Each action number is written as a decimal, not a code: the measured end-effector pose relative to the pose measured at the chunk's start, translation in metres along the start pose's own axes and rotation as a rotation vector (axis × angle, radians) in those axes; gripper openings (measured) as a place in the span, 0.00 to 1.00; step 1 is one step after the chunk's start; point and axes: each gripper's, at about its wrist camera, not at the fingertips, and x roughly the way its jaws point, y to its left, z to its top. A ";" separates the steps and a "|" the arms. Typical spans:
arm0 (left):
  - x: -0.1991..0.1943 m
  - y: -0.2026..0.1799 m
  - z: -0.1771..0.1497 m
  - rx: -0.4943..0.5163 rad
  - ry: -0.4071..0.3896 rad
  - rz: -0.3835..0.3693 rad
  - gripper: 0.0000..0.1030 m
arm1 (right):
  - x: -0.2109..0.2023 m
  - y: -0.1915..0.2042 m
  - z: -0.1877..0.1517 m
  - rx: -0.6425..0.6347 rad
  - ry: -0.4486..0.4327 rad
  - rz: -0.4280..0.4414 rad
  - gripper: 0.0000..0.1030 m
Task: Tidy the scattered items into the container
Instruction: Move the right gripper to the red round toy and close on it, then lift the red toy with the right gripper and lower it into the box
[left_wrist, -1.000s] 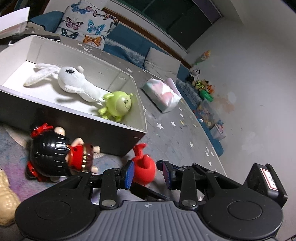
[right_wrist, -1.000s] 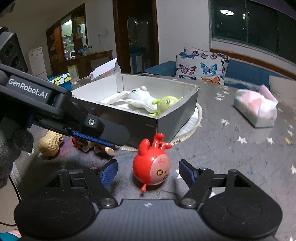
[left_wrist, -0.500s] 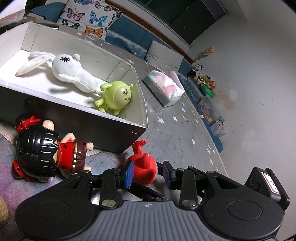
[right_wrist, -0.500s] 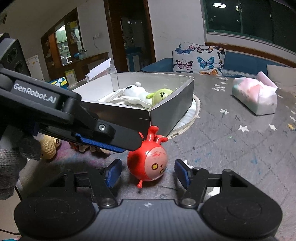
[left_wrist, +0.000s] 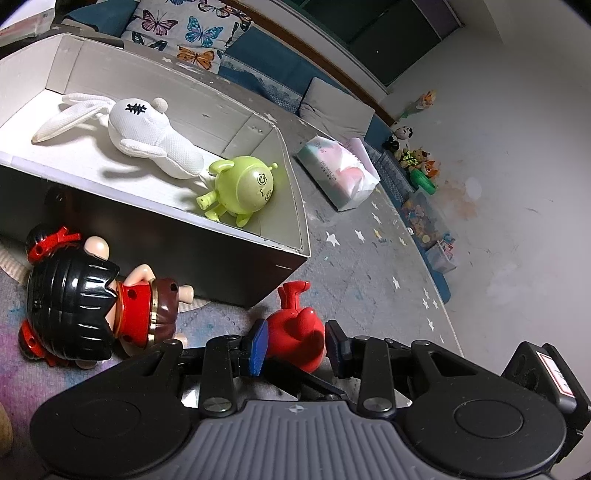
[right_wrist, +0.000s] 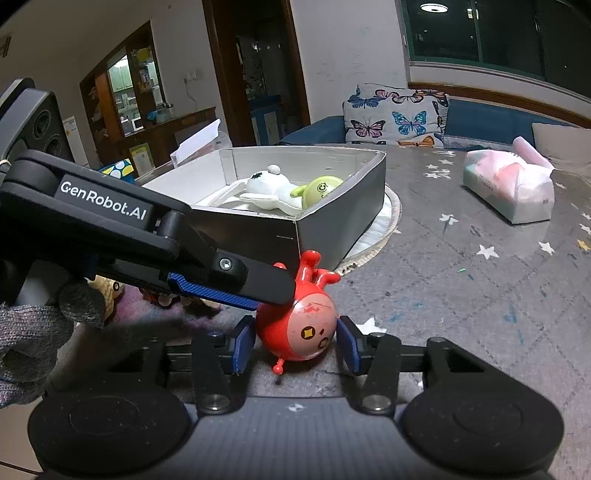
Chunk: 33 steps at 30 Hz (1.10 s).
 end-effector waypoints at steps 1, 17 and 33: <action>0.000 0.000 0.000 0.003 0.000 0.001 0.35 | 0.000 0.001 0.000 -0.002 0.000 -0.002 0.47; -0.030 -0.018 -0.009 0.019 -0.050 -0.042 0.35 | -0.035 0.022 0.005 -0.072 -0.057 -0.034 0.47; -0.069 -0.003 0.068 0.015 -0.249 0.013 0.35 | -0.001 0.049 0.091 -0.217 -0.108 0.030 0.46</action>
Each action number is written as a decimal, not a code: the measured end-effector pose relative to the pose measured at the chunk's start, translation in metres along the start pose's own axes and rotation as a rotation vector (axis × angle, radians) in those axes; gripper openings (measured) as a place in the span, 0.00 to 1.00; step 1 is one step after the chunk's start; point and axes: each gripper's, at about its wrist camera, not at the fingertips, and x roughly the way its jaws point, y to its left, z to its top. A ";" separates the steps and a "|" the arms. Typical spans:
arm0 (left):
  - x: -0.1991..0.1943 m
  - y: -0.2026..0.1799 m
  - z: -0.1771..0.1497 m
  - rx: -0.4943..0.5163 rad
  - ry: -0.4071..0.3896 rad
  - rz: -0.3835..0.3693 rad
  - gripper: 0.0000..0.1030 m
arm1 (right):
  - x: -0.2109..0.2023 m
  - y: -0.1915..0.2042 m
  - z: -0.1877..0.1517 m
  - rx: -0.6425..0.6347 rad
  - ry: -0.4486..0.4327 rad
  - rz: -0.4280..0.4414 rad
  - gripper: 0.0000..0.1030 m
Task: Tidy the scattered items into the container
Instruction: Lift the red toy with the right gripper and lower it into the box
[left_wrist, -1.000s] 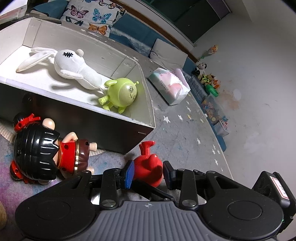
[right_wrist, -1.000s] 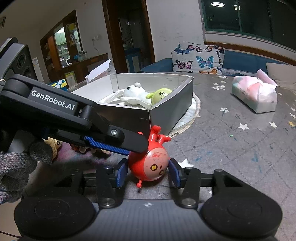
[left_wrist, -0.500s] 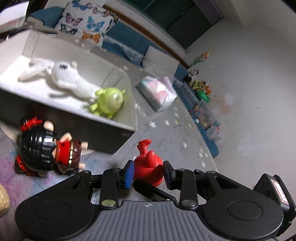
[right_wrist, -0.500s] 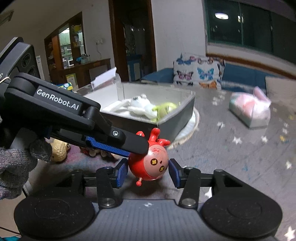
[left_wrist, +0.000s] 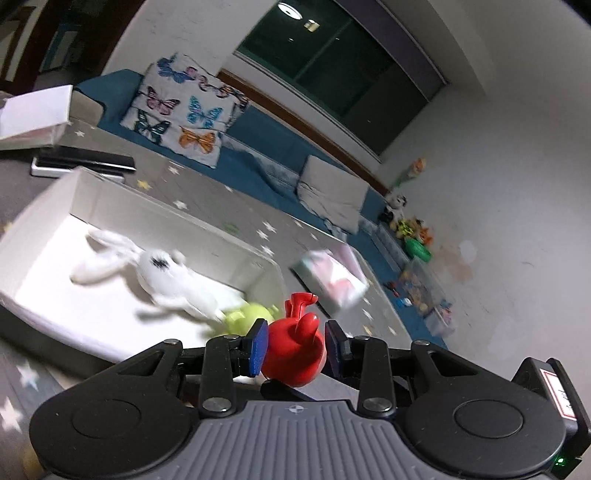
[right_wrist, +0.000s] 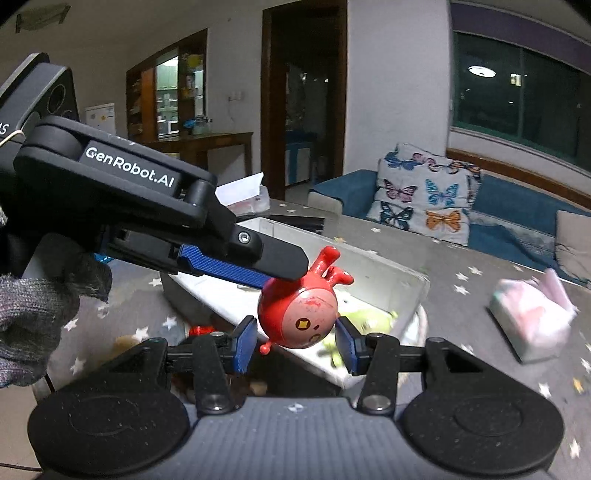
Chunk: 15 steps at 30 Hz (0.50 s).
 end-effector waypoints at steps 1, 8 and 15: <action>0.003 0.005 0.005 -0.008 -0.001 0.006 0.35 | 0.007 -0.001 0.005 -0.005 0.005 0.006 0.46; 0.028 0.044 0.027 -0.076 0.021 0.027 0.35 | 0.058 -0.010 0.021 0.017 0.077 0.042 0.46; 0.049 0.069 0.026 -0.105 0.062 0.054 0.35 | 0.092 -0.015 0.019 0.027 0.158 0.053 0.46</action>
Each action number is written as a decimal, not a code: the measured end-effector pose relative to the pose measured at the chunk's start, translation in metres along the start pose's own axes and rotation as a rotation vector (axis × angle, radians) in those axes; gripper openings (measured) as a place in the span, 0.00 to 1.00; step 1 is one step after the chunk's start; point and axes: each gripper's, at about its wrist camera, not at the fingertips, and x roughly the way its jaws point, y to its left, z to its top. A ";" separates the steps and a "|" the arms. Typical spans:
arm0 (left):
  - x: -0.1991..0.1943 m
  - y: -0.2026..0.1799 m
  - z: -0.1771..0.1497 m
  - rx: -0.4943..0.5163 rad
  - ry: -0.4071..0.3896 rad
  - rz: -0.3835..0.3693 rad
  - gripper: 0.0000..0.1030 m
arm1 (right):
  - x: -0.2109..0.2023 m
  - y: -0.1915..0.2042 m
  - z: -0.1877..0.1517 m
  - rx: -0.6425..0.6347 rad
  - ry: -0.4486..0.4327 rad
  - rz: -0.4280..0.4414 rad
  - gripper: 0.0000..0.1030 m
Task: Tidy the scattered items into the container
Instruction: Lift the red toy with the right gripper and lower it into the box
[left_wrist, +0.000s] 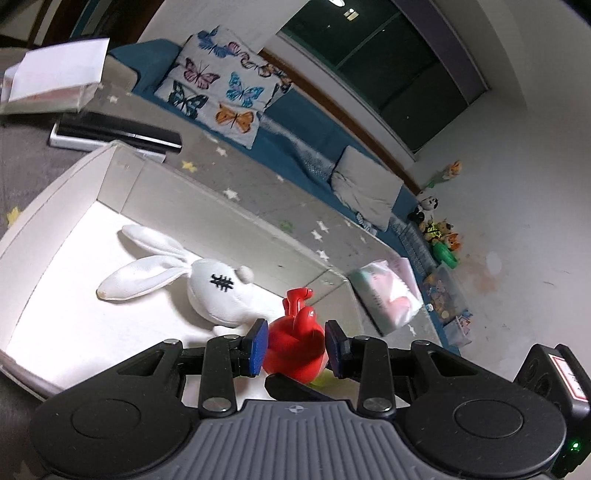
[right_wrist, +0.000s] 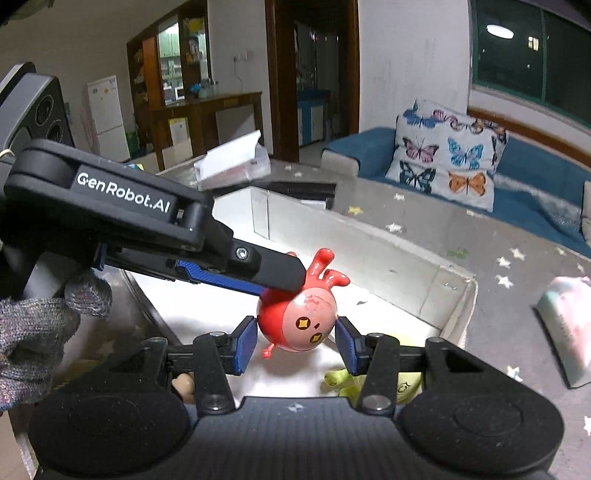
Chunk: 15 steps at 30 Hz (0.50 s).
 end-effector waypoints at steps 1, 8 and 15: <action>0.002 0.002 0.000 -0.002 0.004 0.003 0.35 | 0.003 -0.001 0.000 -0.001 0.009 -0.002 0.46; 0.014 0.010 -0.001 -0.014 0.028 0.008 0.35 | 0.015 0.001 0.000 -0.025 0.062 -0.017 0.46; 0.015 0.015 -0.004 -0.023 0.032 -0.002 0.35 | 0.022 -0.001 0.001 -0.025 0.076 -0.018 0.47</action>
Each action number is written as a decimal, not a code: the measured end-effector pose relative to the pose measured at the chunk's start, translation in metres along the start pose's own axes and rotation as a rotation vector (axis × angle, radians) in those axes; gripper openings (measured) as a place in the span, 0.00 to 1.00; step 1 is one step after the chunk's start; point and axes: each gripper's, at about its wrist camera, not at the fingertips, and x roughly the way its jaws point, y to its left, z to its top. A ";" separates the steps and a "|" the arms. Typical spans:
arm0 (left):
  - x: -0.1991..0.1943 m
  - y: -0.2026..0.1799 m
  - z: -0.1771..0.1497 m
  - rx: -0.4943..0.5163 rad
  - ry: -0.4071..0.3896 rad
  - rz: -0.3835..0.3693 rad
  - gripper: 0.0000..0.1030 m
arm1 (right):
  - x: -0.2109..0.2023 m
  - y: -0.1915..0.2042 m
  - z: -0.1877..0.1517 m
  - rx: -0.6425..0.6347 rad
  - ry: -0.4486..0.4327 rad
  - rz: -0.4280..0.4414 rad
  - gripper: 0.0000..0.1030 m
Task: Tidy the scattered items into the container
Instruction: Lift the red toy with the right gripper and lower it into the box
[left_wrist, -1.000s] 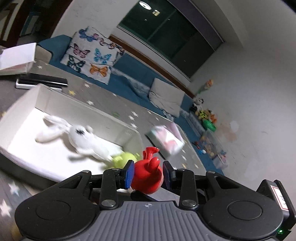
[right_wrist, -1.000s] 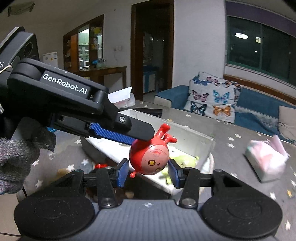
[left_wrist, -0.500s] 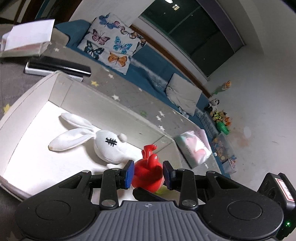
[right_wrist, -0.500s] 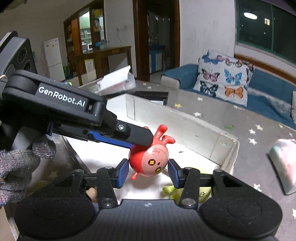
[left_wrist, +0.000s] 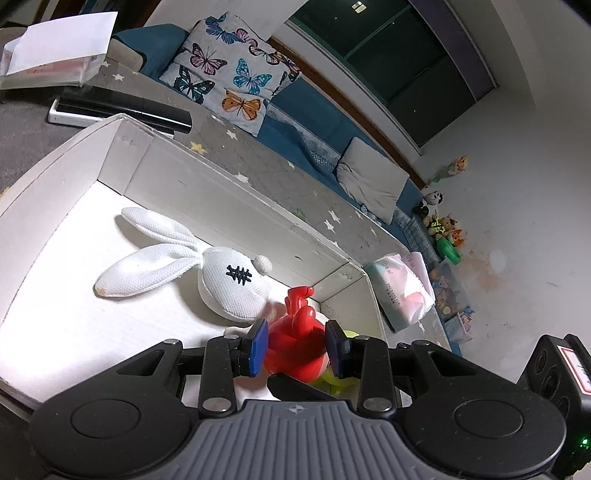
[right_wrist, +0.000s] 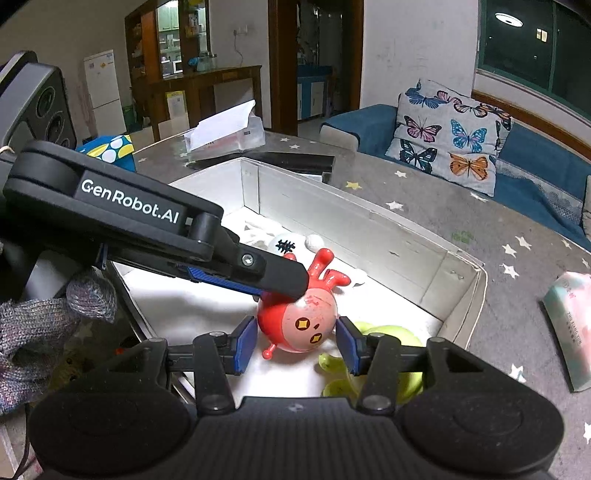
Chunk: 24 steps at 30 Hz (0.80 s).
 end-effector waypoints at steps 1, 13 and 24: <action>0.000 0.000 0.000 -0.001 0.002 0.000 0.35 | 0.000 0.000 0.000 0.000 0.002 -0.001 0.47; 0.003 0.001 -0.001 -0.001 0.020 0.009 0.35 | -0.002 0.001 0.002 -0.007 -0.014 -0.022 0.47; -0.006 0.000 -0.003 0.005 0.010 0.020 0.35 | -0.003 0.007 0.002 -0.041 -0.018 -0.068 0.46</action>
